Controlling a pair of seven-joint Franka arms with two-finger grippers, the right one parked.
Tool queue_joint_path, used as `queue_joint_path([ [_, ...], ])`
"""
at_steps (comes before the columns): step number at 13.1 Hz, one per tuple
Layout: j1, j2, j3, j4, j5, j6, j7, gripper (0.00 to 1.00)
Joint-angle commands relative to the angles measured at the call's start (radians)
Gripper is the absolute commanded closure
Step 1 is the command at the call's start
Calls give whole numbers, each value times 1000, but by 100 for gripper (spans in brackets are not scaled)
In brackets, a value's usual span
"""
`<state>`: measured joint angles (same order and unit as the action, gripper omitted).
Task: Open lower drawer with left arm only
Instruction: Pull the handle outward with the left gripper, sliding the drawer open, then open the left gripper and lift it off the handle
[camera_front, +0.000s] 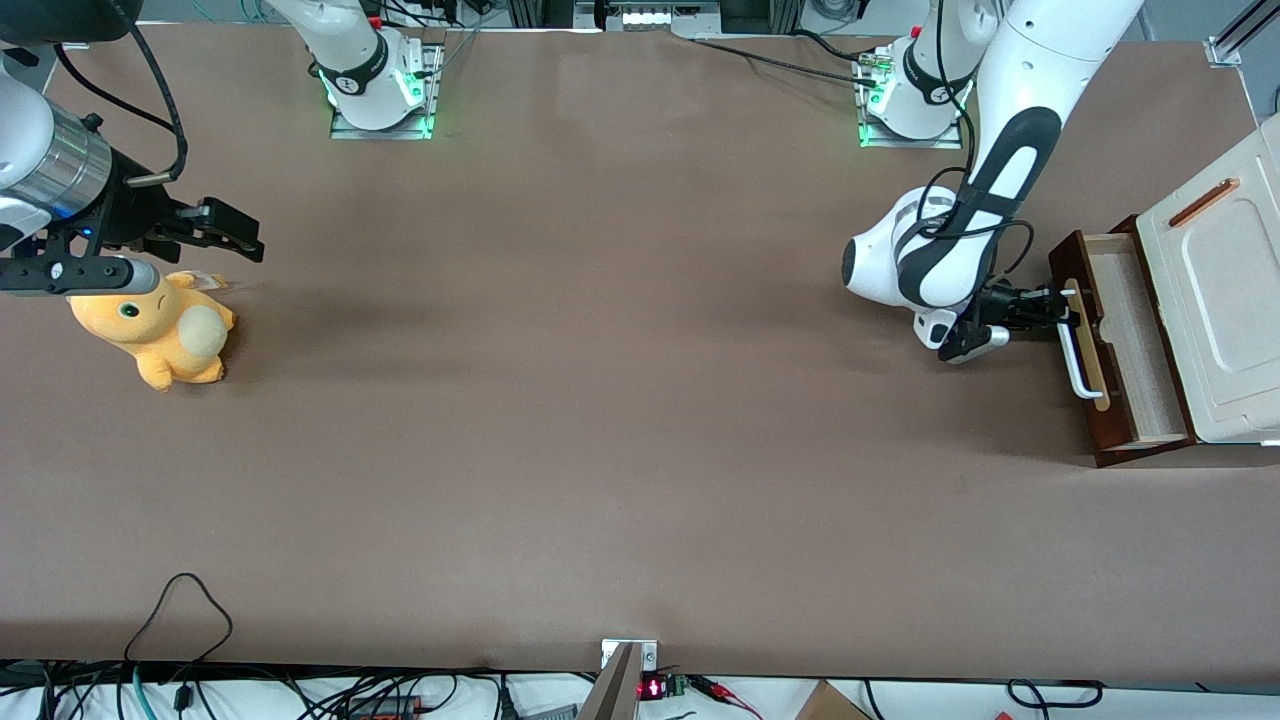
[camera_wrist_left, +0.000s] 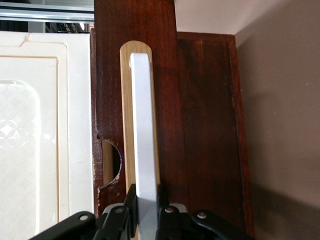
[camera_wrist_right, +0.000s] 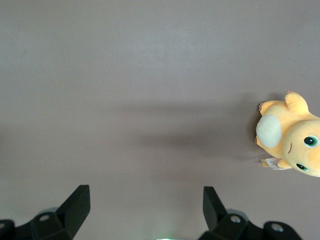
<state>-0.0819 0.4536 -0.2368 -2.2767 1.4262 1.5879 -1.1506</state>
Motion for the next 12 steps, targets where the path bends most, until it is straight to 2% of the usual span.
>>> queue_joint_path([
  [1,-53,5,-49,59,-7,20,40,95],
  [2,-53,5,-49,59,-7,20,40,77],
  [4,-52,4,-49,59,-9,17,43,7],
  [5,-52,-1,-49,59,-9,17,43,1],
  [7,-52,-15,-49,71,-16,18,43,1],
  [8,-49,-35,-50,86,-57,24,66,1],
  [9,-41,-67,-50,126,-143,58,134,1],
  [11,-18,-133,-49,236,-373,124,336,0],
  [12,-13,-162,-49,288,-465,124,429,0],
])
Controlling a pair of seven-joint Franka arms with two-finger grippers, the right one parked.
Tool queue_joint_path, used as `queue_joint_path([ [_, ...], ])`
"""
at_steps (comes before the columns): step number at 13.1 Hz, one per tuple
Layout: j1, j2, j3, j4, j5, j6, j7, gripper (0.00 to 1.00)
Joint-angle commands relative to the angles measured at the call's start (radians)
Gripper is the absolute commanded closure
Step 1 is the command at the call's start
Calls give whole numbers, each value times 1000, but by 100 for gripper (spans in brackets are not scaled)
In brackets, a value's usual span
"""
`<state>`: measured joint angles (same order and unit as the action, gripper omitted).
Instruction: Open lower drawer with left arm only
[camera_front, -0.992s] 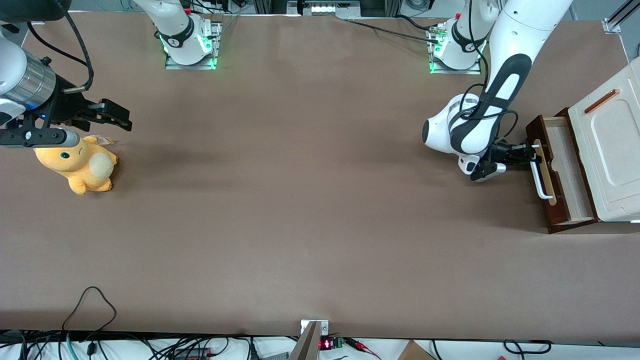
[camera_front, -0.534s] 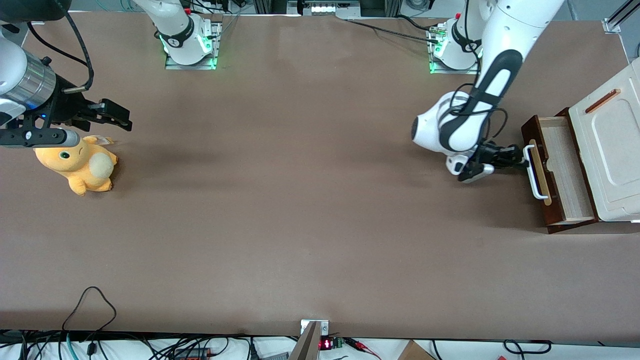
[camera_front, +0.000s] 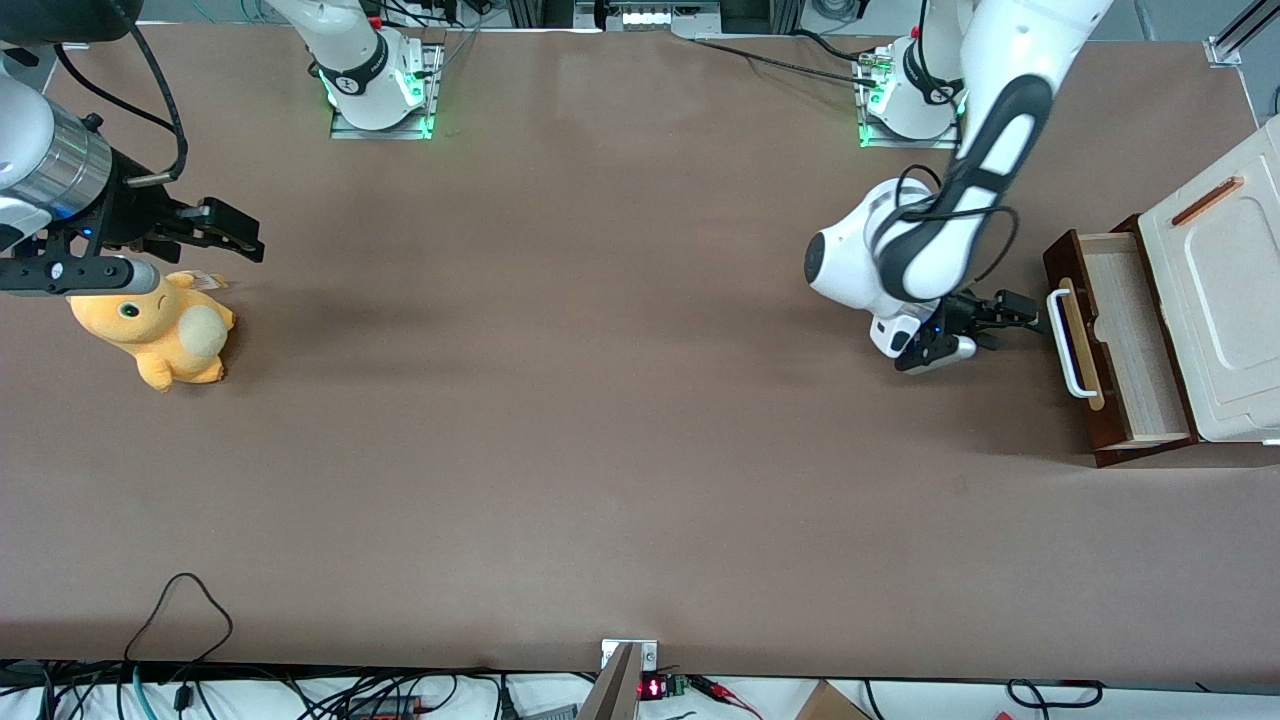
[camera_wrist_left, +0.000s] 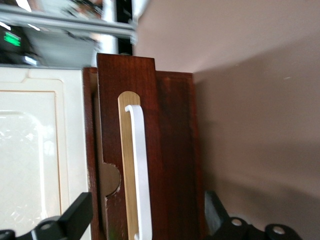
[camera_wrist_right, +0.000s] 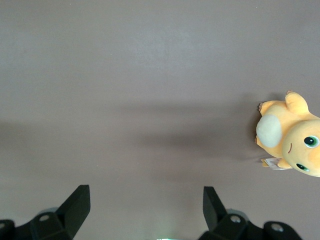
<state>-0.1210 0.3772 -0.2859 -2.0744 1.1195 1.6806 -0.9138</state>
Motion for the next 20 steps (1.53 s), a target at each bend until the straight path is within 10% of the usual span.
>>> queue_joint_path([
  [1,32,-118,1,135,-237,30,270,0],
  [11,120,-360,175,401,-1059,-116,734,0],
  [20,120,-380,260,419,-1141,-108,868,0],
])
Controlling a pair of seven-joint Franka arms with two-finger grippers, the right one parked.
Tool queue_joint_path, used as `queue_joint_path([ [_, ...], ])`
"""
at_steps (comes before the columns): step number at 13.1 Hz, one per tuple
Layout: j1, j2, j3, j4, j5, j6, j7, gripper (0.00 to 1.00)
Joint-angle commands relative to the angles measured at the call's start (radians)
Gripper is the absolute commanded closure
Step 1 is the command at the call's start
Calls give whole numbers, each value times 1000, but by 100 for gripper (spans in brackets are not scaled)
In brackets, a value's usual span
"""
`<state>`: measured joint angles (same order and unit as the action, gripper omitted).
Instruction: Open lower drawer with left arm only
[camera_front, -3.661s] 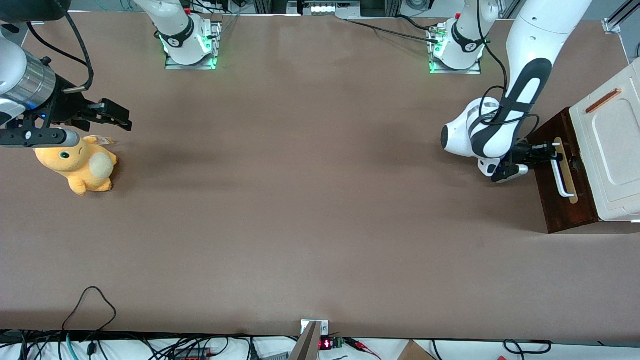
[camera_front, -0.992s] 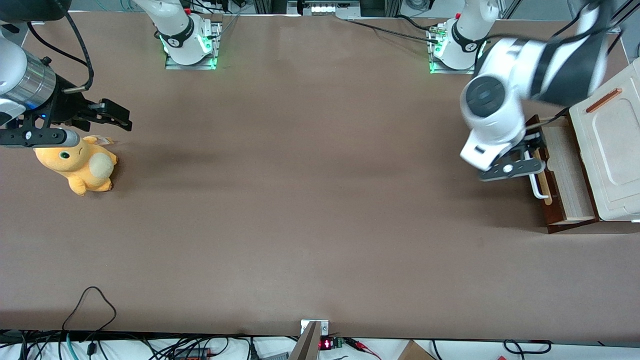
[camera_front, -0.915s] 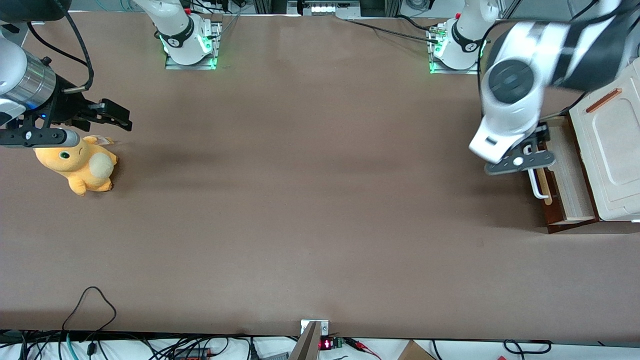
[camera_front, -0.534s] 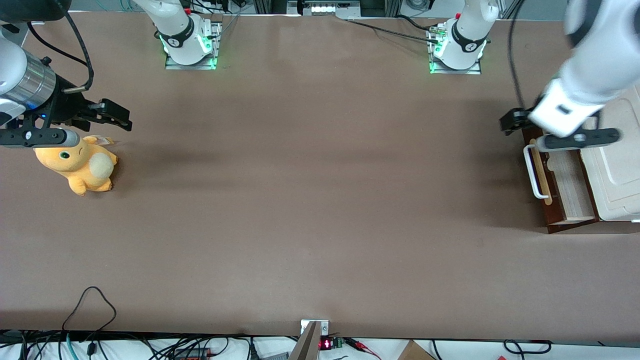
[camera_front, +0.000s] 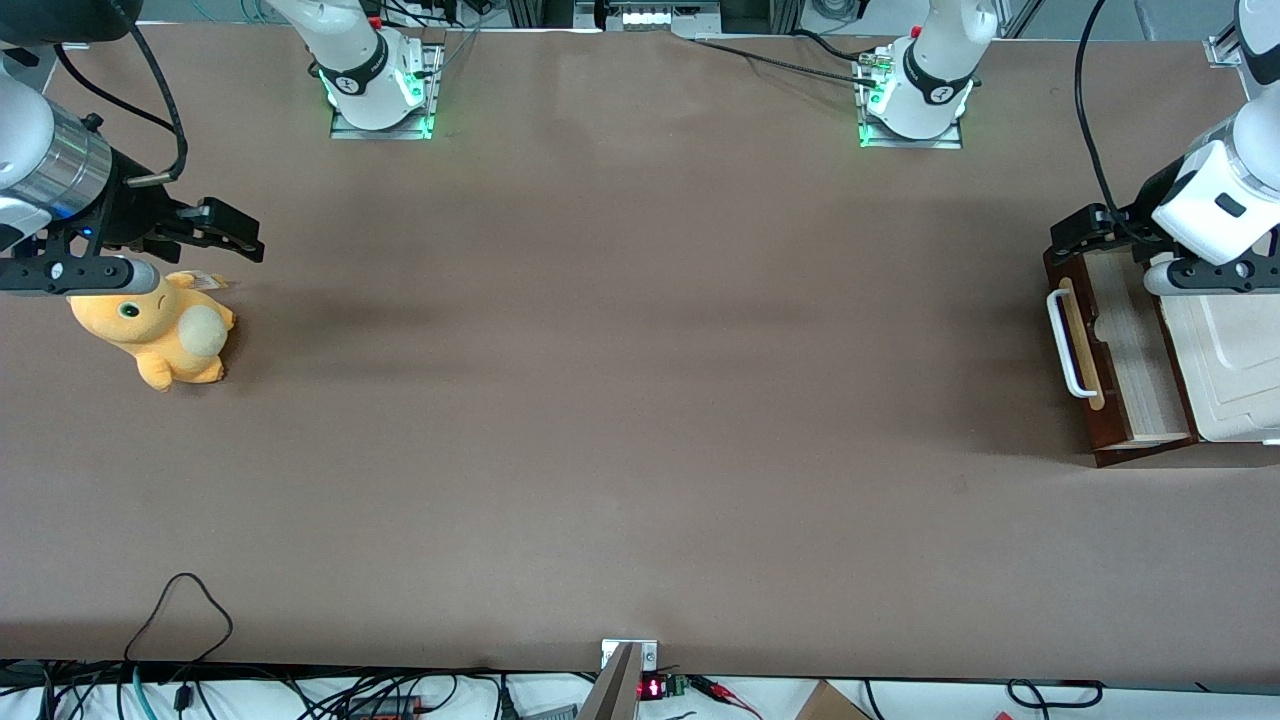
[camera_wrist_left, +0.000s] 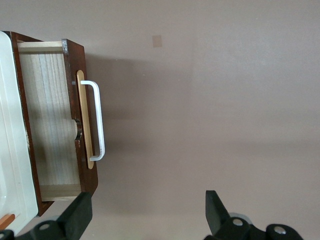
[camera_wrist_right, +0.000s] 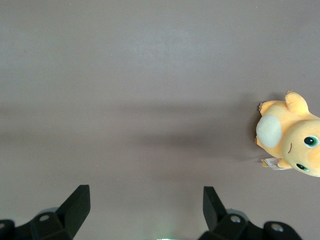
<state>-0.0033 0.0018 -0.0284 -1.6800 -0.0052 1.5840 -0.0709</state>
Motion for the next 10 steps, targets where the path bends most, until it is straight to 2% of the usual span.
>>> queue_joint_path([
  [1,2,-2,2,45,-21,-12,25,0],
  [10,2,4,-1,51,-7,-13,63,0],
])
